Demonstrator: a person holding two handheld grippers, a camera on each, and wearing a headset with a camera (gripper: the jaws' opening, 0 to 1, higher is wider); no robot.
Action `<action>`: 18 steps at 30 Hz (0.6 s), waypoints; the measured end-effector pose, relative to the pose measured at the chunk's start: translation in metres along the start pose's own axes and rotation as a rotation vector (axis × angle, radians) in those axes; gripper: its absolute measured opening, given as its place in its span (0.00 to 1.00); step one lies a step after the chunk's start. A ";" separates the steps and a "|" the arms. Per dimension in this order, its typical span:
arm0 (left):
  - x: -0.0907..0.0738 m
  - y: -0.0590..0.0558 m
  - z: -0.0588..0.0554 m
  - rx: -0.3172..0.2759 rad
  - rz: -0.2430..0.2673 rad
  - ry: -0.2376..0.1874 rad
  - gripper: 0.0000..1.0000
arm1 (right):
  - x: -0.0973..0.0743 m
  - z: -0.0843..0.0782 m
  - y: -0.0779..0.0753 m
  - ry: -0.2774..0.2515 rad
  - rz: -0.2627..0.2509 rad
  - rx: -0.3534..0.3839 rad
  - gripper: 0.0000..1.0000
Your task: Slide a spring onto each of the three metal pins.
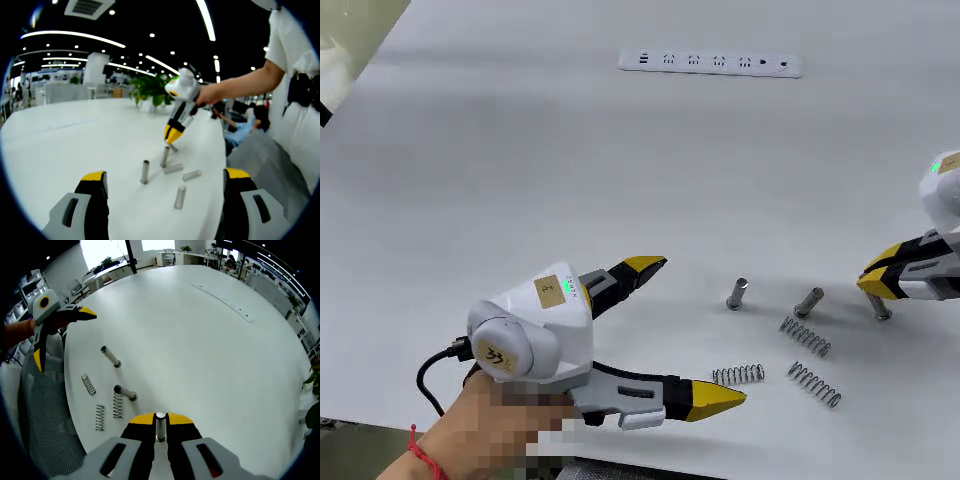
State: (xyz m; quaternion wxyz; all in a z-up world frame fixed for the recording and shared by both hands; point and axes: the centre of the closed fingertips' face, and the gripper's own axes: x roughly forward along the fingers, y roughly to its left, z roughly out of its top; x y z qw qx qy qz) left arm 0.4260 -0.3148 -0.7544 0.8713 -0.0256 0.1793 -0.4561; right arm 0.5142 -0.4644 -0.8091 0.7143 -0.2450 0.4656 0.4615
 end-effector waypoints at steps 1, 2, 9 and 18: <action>0.000 0.000 0.000 0.000 0.000 0.000 0.97 | -0.001 0.000 0.000 -0.003 -0.002 0.002 0.09; 0.000 0.000 0.000 0.001 0.000 0.002 0.97 | -0.001 0.000 0.000 -0.007 -0.004 0.004 0.09; 0.001 -0.002 0.001 0.006 -0.004 0.007 0.97 | -0.006 -0.004 0.000 -0.038 -0.016 0.027 0.09; 0.001 -0.003 0.001 0.015 -0.003 0.014 0.97 | -0.012 -0.008 0.002 -0.076 -0.034 0.041 0.09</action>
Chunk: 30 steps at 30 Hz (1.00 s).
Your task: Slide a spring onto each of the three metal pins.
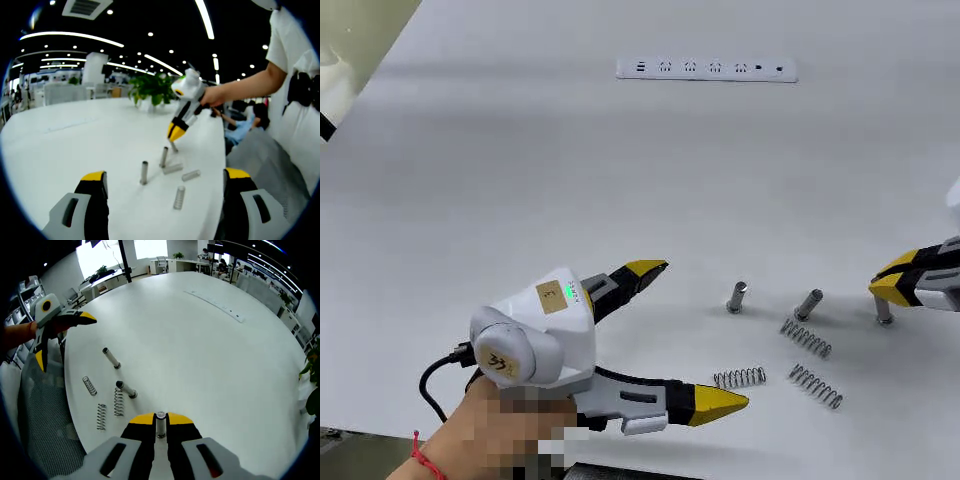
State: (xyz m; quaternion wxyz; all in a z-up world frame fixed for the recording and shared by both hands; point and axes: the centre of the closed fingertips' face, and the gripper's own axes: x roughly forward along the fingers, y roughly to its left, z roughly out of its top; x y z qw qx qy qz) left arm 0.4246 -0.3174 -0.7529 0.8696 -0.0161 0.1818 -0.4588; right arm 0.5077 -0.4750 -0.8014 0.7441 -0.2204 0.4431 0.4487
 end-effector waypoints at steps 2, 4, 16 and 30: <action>0.000 0.000 0.000 0.000 0.000 0.001 0.97 | -0.001 0.000 0.000 -0.007 -0.004 0.004 0.09; -0.001 -0.001 0.001 0.002 0.000 0.001 0.97 | -0.002 -0.001 0.000 -0.013 -0.008 0.007 0.09; -0.001 -0.002 0.003 0.006 0.002 0.007 0.97 | -0.008 -0.006 -0.001 -0.064 -0.028 0.035 0.09; 0.000 -0.004 0.005 0.012 0.002 0.014 0.97 | -0.017 -0.014 0.000 -0.123 -0.058 0.085 0.09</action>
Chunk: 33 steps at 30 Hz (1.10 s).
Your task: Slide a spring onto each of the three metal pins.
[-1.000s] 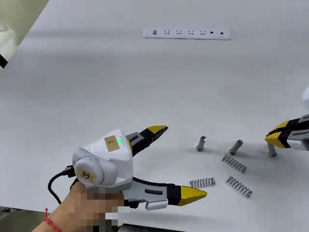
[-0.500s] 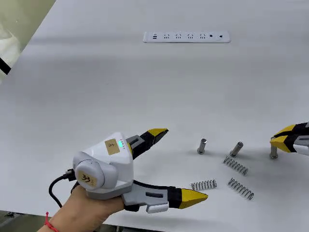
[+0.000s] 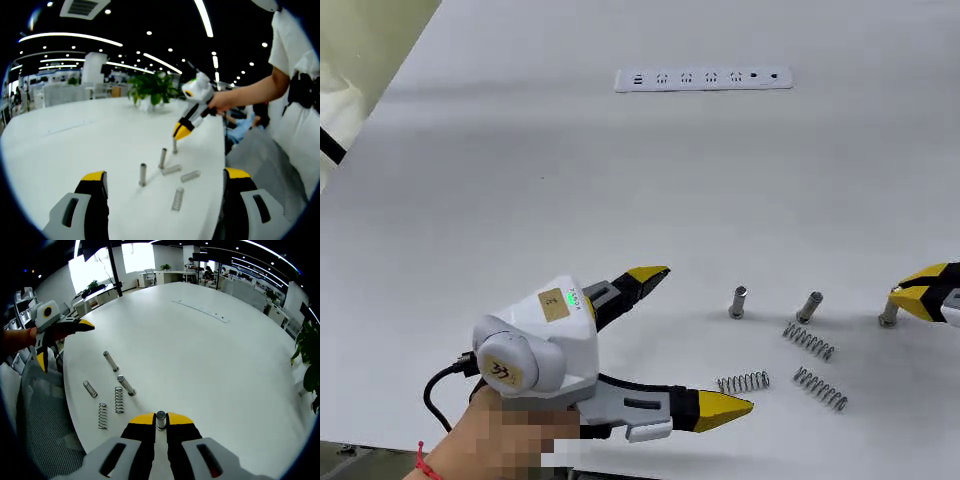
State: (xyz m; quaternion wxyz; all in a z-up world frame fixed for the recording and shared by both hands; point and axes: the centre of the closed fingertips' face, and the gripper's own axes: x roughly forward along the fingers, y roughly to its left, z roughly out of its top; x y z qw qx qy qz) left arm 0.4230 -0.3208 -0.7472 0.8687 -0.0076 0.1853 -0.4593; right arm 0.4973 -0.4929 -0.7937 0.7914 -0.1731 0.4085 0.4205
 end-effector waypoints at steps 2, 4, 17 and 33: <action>0.000 0.000 0.000 -0.001 0.000 0.001 0.97 | -0.001 -0.001 0.000 -0.002 -0.001 0.005 0.09; 0.001 0.000 0.000 -0.002 0.001 0.002 0.97 | -0.001 -0.001 0.000 -0.004 -0.002 0.009 0.09; 0.003 -0.002 0.000 -0.002 -0.001 0.004 0.97 | -0.004 -0.007 0.002 -0.013 0.006 0.029 0.09; 0.005 -0.004 0.001 0.001 -0.003 0.005 0.97 | -0.004 -0.010 0.002 -0.012 0.004 0.022 0.10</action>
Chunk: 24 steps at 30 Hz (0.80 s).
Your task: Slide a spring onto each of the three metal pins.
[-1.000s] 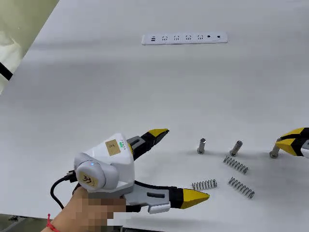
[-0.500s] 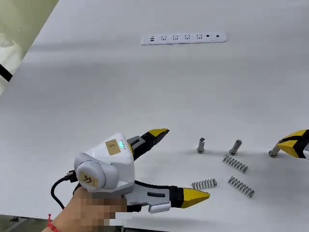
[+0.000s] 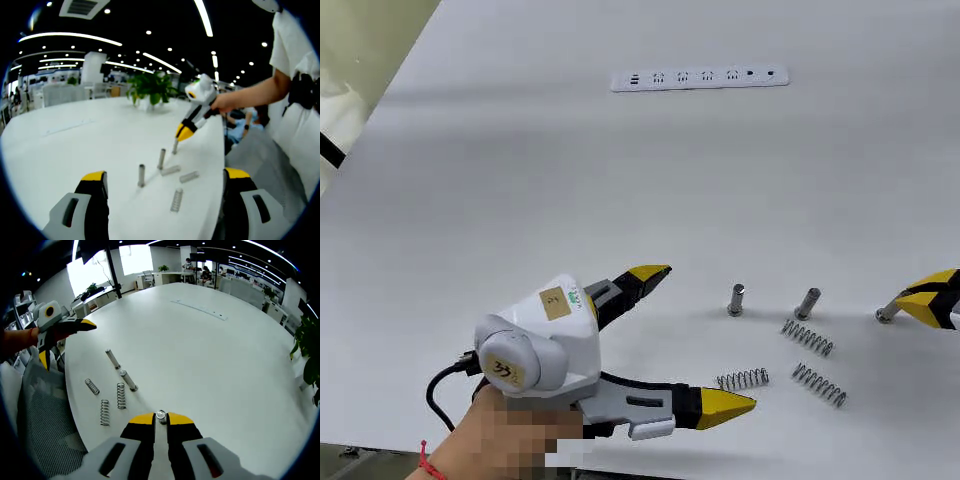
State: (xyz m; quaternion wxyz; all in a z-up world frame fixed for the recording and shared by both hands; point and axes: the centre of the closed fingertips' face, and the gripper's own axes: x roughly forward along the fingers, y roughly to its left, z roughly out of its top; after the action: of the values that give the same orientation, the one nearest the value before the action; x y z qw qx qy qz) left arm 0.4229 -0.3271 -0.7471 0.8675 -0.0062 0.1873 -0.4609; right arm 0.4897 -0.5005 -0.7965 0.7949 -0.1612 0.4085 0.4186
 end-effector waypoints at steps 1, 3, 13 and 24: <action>0.000 0.000 0.000 -0.001 0.000 -0.001 0.97 | 0.000 0.000 0.000 0.000 -0.002 -0.002 0.10; 0.000 0.000 0.000 0.001 -0.001 0.000 0.97 | 0.000 -0.001 -0.001 0.000 -0.002 0.001 0.10; 0.000 -0.001 0.001 0.001 -0.003 -0.002 0.97 | 0.000 -0.001 0.000 -0.001 -0.003 0.000 0.15; 0.000 -0.003 0.001 0.010 -0.004 0.004 0.98 | -0.011 0.004 0.000 -0.050 0.004 0.043 0.24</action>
State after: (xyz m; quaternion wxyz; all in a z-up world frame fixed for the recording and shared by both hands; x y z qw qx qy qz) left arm 0.4208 -0.3289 -0.7451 0.8662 -0.0013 0.1865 -0.4636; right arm 0.4884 -0.5043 -0.7855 0.8074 -0.1328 0.3975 0.4154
